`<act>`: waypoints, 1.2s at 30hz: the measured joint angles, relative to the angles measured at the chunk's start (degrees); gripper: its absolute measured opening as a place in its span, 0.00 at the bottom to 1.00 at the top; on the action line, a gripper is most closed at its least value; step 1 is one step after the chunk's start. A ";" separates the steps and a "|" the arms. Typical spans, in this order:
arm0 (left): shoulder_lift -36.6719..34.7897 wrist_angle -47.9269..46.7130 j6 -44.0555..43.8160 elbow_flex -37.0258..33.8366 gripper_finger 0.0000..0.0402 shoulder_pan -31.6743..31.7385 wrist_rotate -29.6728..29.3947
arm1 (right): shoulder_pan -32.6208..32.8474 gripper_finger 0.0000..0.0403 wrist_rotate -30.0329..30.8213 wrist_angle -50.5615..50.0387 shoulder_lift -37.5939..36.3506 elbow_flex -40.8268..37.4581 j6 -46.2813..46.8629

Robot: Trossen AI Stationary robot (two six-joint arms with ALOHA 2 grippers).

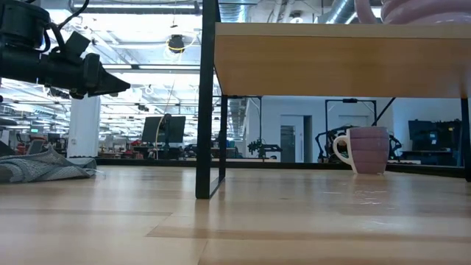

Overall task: Stack small to large cups/mugs on shelf
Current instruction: Put the purple mug on the shelf

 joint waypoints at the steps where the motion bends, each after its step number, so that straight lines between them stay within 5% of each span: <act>1: -0.02 0.00 -0.02 0.00 0.30 0.00 0.00 | 0.17 0.33 0.01 -0.02 0.00 0.00 0.16; 36: 0.00 0.00 -0.09 0.00 0.30 -0.01 0.00 | 0.41 0.33 -0.02 6.31 0.17 -0.01 0.32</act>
